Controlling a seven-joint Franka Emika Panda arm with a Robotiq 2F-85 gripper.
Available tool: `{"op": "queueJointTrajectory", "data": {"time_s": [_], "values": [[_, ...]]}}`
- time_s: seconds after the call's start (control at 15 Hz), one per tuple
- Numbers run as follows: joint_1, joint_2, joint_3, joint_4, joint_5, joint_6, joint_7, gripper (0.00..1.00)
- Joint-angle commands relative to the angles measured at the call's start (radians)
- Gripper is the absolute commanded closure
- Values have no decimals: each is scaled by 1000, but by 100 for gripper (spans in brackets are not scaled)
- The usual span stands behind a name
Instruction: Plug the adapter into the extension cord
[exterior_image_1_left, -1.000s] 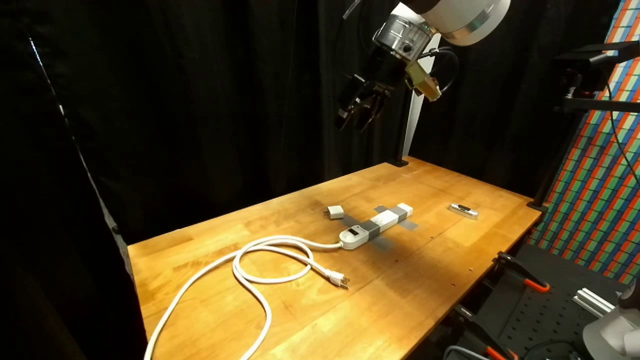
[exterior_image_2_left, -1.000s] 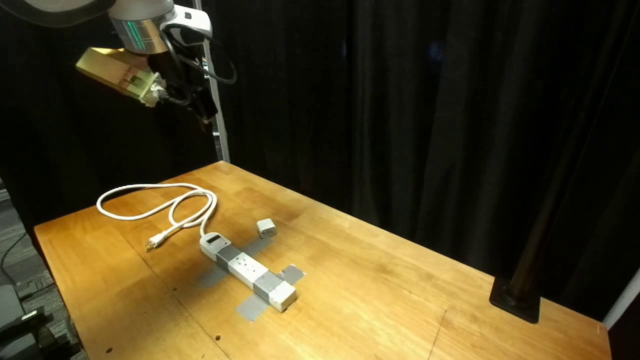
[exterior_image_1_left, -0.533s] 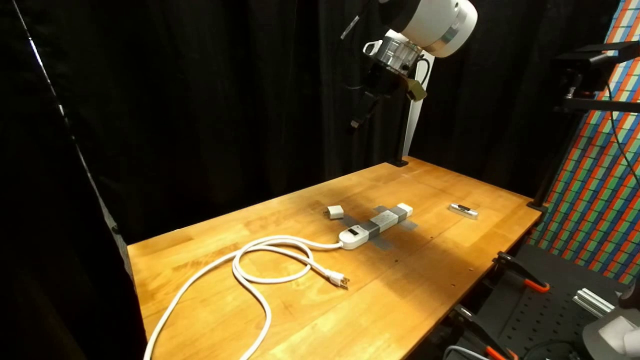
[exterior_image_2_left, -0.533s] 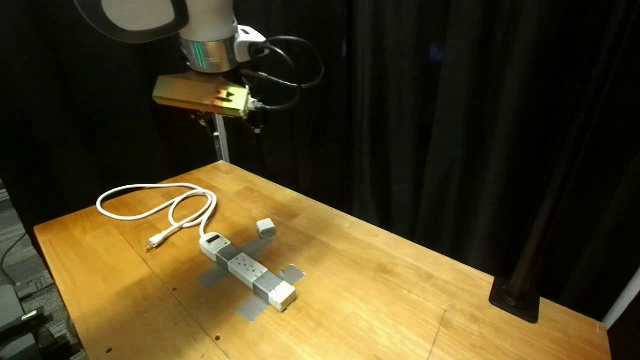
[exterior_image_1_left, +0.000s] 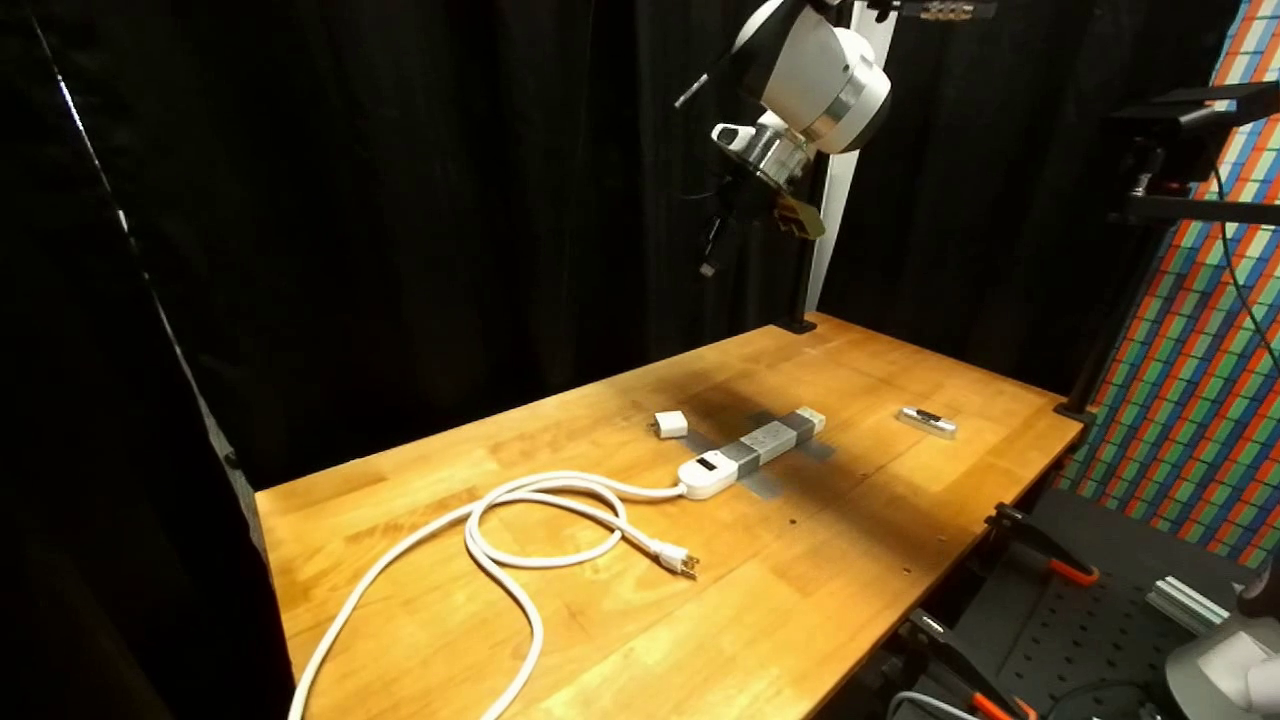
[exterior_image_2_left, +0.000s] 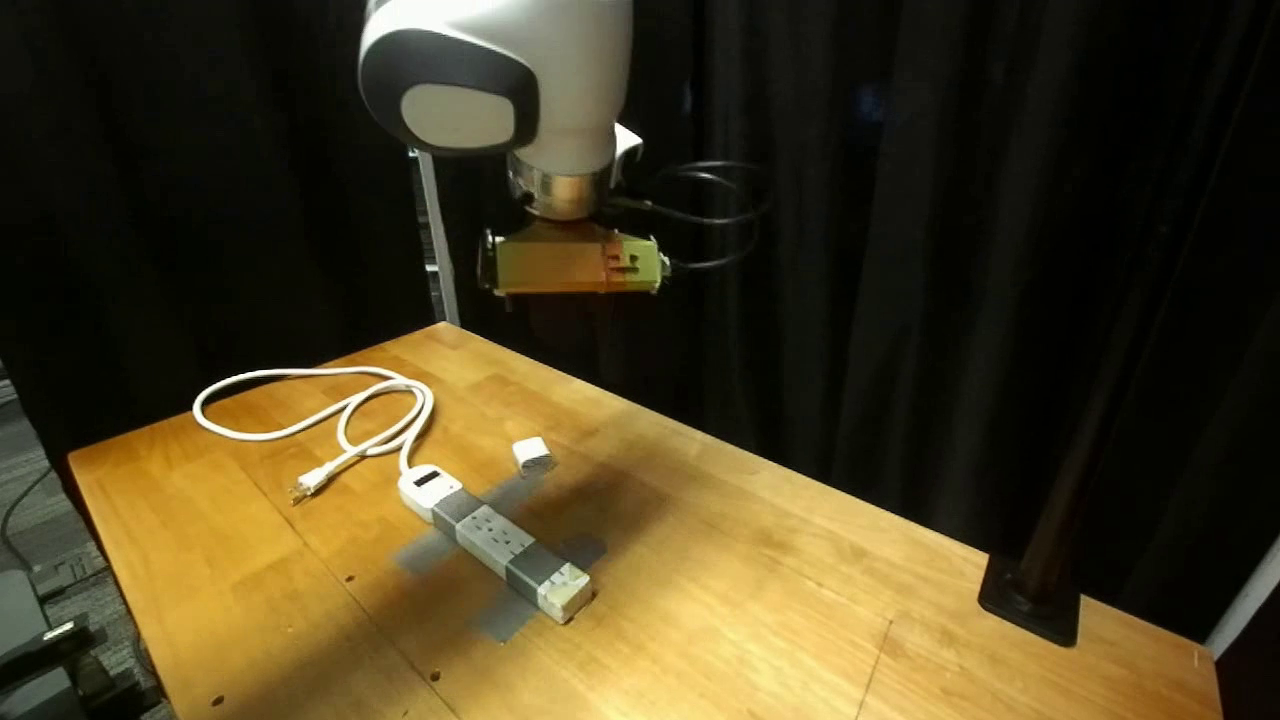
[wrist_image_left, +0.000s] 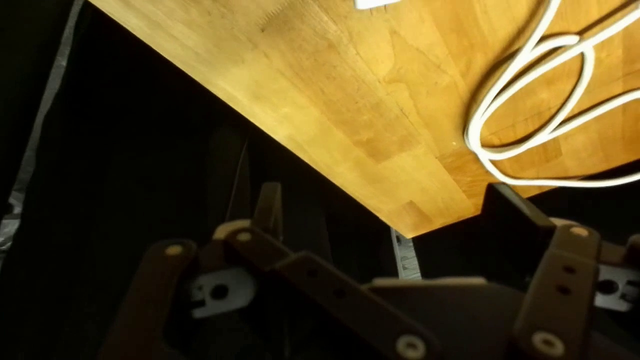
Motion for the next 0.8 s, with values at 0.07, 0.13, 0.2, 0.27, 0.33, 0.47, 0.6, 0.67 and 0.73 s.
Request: {"op": "queueJointTrajectory", "data": {"time_s": [0.07, 0.13, 0.2, 0.27, 0.33, 0.47, 0.6, 0.67, 0.73], "values": [[-164, 147, 107, 65, 71, -84, -345, 0], [-150, 171, 77, 66, 95, -117, -420, 0], [-159, 200, 74, 74, 92, -147, -480, 0], [-159, 226, 67, 82, 85, -177, -531, 0], [-161, 248, 63, 91, 75, -209, -577, 0], [-152, 294, 54, 117, 45, -268, -649, 0], [-113, 334, 29, 153, -41, -320, -652, 0], [-102, 347, 22, 167, -75, -322, -649, 0], [-98, 359, 18, 184, -104, -321, -633, 0]]}}
